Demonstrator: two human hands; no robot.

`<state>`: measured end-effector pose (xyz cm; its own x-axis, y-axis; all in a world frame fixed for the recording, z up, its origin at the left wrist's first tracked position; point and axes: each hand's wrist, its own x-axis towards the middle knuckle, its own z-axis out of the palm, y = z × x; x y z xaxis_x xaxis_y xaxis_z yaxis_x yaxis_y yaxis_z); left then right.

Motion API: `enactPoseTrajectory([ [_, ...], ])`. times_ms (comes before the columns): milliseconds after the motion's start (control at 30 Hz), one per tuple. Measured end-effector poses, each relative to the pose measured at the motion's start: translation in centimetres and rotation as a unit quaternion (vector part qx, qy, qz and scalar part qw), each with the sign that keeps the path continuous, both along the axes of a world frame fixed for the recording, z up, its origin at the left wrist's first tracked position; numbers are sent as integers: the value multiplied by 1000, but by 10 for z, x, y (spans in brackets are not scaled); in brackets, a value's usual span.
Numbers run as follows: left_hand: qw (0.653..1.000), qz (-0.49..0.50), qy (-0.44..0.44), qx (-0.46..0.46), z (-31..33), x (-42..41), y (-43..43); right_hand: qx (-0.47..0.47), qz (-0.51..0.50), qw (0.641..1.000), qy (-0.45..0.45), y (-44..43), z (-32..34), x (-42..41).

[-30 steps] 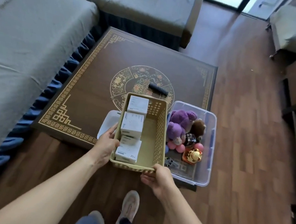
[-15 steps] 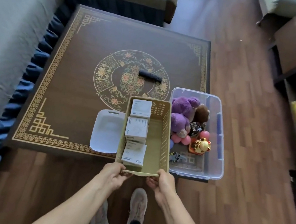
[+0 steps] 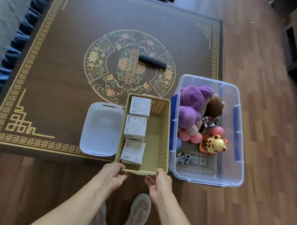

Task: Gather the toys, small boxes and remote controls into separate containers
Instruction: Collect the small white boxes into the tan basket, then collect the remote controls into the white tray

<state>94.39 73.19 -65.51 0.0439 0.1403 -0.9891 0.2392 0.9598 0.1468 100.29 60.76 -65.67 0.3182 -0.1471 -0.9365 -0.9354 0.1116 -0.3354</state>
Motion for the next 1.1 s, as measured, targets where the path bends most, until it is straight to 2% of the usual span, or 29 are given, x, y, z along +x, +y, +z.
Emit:
enactPoseTrajectory([
  [333,998,59,-10,-16,-37,9,-9,17,-45,998,31,1,-41,9],
  [567,996,78,-36,-23,-41,15,-8,29,-41,998,26,1,-50,19],
  [767,996,58,-67,-28,-33,10,-6,45,-34,998,10,0,-45,16],
  [867,997,16,-74,-15,-27,-3,1,71,-18,997,15,3,-30,5],
  [933,998,-16,-62,11,-22,-18,13,90,33,994,57,10,-18,-16],
  [1000,997,-37,-16,61,-16,-37,30,97,118,983,98,23,-6,-45],
  [1100,984,-43,57,163,-12,-67,62,99,210,968,92,55,4,-76],
])
